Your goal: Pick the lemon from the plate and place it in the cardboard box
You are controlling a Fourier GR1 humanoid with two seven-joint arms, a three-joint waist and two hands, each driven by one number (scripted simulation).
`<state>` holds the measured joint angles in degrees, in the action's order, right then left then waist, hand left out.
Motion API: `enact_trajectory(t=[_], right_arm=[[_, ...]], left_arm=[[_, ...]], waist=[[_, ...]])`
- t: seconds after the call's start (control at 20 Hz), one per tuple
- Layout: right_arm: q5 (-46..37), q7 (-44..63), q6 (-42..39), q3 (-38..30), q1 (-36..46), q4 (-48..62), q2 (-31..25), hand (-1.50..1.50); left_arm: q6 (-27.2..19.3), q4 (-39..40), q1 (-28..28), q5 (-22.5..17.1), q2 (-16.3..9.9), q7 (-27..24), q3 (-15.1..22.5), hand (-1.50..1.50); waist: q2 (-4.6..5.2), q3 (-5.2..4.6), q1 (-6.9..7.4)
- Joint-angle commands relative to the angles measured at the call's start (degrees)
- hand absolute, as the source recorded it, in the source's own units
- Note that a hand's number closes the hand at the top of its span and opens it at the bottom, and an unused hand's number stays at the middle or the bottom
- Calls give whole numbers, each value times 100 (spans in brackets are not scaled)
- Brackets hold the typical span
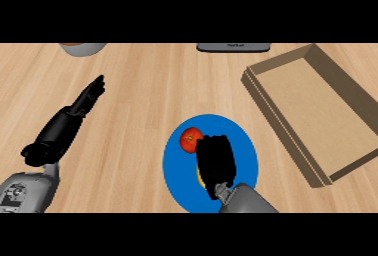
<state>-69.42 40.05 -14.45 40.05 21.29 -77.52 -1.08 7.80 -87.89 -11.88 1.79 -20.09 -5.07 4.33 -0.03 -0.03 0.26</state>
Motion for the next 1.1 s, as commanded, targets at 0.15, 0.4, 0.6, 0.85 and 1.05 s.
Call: enact_trajectory(t=[0.15,0.4,0.6,0.85,1.05], right_arm=[[1373,-972,763,-1840,1753,1564,106,150],[1091,-1490,1975,-1984,2797,2968,107,150],[701,-1687,1956,-2052,3536,3258,-16,150],[598,-730,2193,-1998,3677,2641,107,150],[604,-8,2544,-2895,4039,2432,-191,150]], left_arm=[[25,33,-174,98,145,-45,142,0],[102,296,-335,75,127,-35,10,0],[16,-30,-177,190,190,186,94,0],[-71,58,-140,272,338,162,61,0],[19,62,-41,183,216,30,-75,0]], waist=[[124,13,282],[94,5,218],[41,3,136],[0,2,23],[-12,2,-33]])
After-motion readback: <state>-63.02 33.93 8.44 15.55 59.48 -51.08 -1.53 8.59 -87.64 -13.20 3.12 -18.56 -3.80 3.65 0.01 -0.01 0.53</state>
